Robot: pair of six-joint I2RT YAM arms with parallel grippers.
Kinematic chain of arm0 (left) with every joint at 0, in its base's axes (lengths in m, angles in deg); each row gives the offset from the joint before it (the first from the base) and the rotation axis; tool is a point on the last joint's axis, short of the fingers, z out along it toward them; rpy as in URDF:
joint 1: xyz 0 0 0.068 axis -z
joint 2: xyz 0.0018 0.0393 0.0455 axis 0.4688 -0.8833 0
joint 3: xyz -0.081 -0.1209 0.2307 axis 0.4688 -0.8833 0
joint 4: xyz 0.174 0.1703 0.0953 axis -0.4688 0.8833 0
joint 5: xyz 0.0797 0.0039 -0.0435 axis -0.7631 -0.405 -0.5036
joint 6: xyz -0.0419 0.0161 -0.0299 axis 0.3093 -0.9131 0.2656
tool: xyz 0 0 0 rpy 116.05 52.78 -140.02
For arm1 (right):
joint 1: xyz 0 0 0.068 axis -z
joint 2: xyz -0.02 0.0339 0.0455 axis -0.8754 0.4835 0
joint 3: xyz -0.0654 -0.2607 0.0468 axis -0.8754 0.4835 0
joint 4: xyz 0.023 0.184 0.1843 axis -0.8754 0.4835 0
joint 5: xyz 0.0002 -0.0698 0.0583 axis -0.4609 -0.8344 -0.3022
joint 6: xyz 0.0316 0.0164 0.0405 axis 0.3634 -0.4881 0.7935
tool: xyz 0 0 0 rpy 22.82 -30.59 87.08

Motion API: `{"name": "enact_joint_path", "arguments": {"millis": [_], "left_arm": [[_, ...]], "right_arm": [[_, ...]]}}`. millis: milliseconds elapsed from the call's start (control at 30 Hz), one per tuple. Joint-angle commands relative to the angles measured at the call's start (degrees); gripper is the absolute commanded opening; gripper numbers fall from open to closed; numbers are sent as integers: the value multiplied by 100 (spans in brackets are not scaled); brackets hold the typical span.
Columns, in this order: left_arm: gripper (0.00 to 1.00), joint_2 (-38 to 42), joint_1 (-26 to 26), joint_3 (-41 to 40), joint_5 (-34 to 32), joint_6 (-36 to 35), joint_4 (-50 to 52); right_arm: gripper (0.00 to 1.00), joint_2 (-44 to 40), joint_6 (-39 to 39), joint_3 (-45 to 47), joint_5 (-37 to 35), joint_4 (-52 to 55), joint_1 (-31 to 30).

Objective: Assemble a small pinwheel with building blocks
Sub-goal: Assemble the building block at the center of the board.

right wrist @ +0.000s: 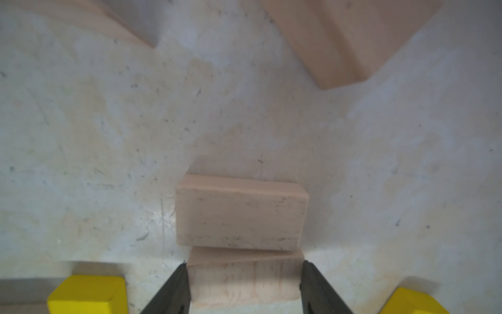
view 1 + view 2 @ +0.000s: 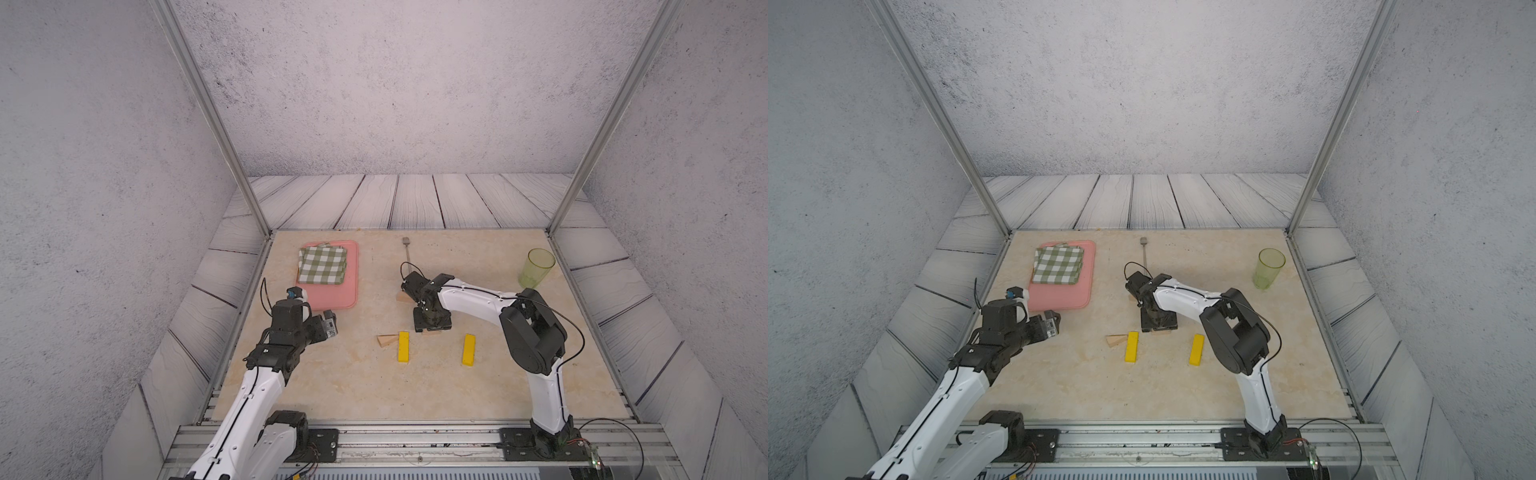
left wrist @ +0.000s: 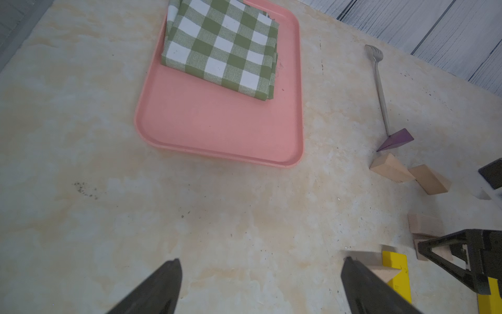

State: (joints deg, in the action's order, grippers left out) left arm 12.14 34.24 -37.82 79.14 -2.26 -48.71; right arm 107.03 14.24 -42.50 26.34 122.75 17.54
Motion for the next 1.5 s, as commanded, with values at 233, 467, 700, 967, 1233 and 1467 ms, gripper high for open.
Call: {"name": "enact_joint_path", "arguments": {"millis": [233,467,700,967,1233,1467], "left_arm": [[98,46,66,-55,-46,15,-54],[98,53,66,-58,-46,11,-50],[98,57,66,-60,-46,13,-48],[98,46,70,-60,-46,13,-49],[98,37,66,-58,-41,14,-50],[98,28,71,-60,-37,13,-50]], "right_arm": [[59,263,214,-106,-15,82,30],[59,302,217,-197,-25,121,28],[60,316,222,-242,-43,156,22],[60,368,231,-295,-14,148,-2],[62,419,215,-314,-16,148,3],[67,430,197,-327,-16,139,-2]]}}
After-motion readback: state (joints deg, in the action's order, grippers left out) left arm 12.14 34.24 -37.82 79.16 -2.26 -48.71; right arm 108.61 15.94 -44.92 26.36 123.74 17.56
